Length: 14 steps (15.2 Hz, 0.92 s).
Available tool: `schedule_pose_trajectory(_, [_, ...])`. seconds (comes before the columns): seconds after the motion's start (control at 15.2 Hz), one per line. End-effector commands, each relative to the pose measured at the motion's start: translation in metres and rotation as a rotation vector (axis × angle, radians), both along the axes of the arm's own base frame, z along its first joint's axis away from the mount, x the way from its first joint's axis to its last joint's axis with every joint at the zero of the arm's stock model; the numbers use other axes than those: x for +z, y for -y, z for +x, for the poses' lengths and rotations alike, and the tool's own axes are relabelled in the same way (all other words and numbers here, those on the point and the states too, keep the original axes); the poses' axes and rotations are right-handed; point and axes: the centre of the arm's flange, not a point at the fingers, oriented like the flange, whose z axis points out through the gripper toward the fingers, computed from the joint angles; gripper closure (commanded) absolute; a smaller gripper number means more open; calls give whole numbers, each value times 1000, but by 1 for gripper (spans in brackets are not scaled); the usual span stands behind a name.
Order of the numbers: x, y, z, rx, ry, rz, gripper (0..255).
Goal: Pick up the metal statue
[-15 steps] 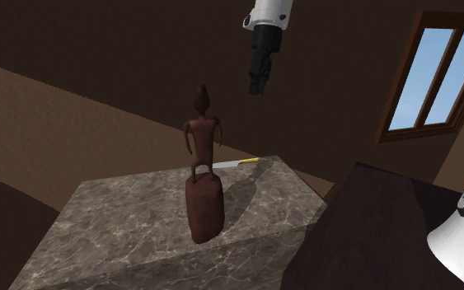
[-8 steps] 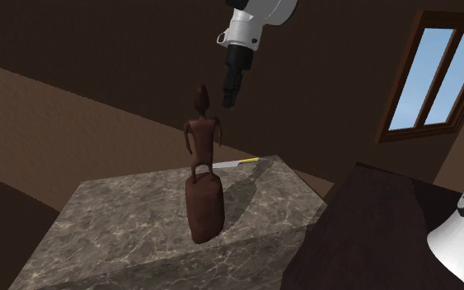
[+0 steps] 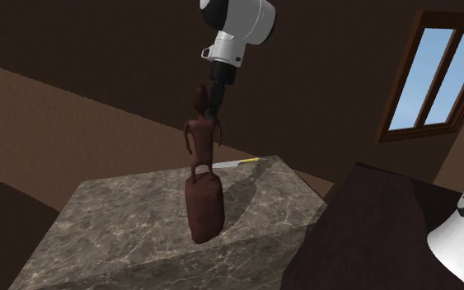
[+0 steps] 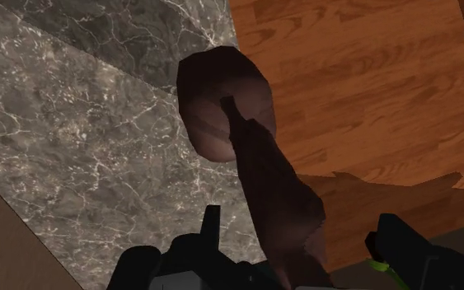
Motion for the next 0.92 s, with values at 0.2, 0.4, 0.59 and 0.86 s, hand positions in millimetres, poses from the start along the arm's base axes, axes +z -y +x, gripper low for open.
schedule_pose_trajectory(0.2, [-25, 0, 0, 1, 1, 0, 0])
schedule_pose_trajectory(0.4, [-25, -1, 0, 1, 1, 0, 255])
schedule_pose_trajectory(0.59, [-25, -1, 0, 1, 1, 0, 255])
schedule_pose_trajectory(0.86, [-25, -1, 0, 1, 1, 0, 255])
